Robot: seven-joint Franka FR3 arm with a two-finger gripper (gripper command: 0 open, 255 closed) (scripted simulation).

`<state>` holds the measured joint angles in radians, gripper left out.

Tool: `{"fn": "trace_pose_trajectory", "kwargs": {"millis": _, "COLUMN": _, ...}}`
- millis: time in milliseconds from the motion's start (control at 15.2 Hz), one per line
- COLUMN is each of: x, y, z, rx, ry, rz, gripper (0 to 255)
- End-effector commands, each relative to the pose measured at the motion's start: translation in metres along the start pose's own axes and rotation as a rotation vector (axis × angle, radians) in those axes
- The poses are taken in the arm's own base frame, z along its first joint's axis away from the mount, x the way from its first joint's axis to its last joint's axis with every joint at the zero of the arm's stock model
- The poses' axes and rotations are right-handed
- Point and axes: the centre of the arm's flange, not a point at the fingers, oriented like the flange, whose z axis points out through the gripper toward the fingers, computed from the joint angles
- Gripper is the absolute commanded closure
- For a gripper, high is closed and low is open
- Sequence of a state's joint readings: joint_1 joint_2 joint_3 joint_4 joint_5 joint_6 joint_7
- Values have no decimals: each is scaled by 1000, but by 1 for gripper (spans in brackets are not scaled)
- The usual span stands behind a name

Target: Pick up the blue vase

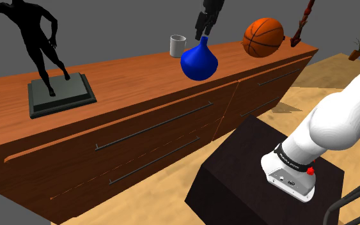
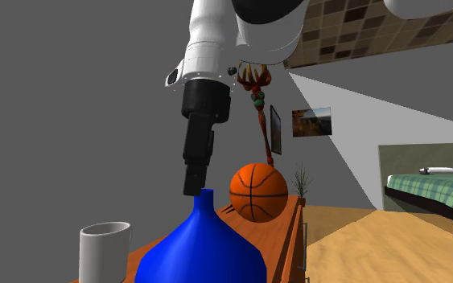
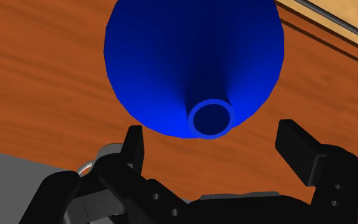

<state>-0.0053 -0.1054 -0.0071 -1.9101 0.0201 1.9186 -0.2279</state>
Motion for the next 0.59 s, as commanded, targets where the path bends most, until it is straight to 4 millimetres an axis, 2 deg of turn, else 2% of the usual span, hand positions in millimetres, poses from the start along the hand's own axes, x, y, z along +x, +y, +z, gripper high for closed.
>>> {"fn": "trace_pose_trajectory", "kwargs": {"millis": 0, "x": -1, "y": 0, "z": 6, "rx": 0, "ry": 1, "rz": 0, "gripper": 0}}
{"fn": "trace_pose_trajectory", "kwargs": {"millis": 66, "x": -1, "y": 0, "z": 6, "rx": 0, "ry": 1, "rz": 0, "gripper": 0}}
{"fn": "trace_pose_trajectory", "kwargs": {"millis": 132, "x": -1, "y": 1, "z": 6, "rx": 0, "ry": 1, "rz": 0, "gripper": 255}}
{"fn": "trace_pose_trajectory", "kwargs": {"millis": 528, "x": -1, "y": 1, "z": 6, "rx": 0, "ry": 1, "rz": 0, "gripper": 255}}
